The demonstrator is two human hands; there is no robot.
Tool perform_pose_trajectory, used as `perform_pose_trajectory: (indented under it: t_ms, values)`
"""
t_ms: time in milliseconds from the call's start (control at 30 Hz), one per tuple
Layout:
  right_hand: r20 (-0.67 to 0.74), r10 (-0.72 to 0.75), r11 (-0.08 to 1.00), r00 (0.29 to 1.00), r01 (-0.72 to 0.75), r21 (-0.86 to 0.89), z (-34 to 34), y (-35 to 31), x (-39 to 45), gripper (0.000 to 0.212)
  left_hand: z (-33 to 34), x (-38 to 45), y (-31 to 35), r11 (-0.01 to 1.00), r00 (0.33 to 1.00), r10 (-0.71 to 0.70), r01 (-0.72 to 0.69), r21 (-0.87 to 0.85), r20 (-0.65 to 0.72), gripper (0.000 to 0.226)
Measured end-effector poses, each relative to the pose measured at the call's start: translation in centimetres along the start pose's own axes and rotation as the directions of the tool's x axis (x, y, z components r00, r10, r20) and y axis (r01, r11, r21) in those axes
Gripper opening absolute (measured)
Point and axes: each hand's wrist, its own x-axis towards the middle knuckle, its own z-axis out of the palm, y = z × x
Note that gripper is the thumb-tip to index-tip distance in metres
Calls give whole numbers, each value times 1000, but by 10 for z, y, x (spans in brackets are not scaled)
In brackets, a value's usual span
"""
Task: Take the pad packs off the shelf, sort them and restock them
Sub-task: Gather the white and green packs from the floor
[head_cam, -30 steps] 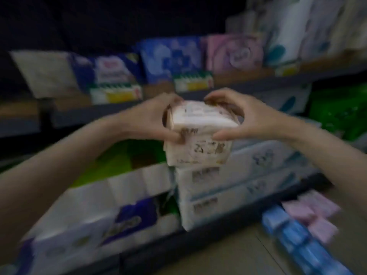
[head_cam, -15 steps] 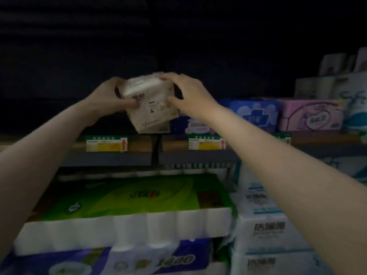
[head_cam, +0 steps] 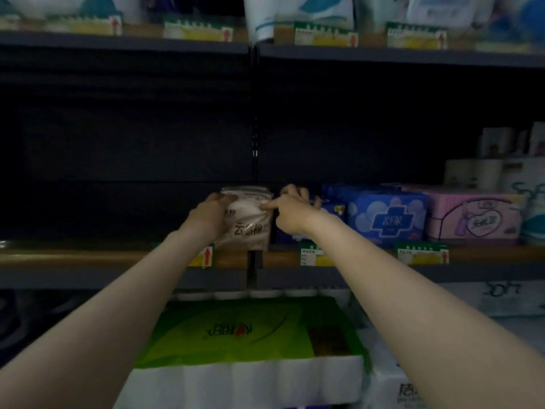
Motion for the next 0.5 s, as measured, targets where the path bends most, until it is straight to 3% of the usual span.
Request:
perform_pose_trajectory:
  t_ms: [133, 200, 267, 367, 500]
  values:
    - [0, 4, 999, 1000, -4, 44, -5, 5, -12, 81, -2, -1, 2, 994, 998, -61, 61, -90, -6, 58]
    - [-111, -10, 995, 994, 20, 93, -4, 7, -22, 80, -2, -5, 7, 989, 990, -141, 141, -52, -3, 58]
    - [-267, -12, 992, 964, 44, 115, -3, 15, -34, 74, -2, -12, 19, 988, 982, -148, 151, 16, -117, 61]
    - [-393, 19, 994, 919, 25, 107, 1, 44, -58, 66, 9, -30, 59, 982, 902, 168, -119, 143, -397, 56]
    - [-486, 204, 975, 850, -130, 182, 8, 114, -106, 58, 51, -58, 136, 892, 780, 429, -445, 80, -456, 40]
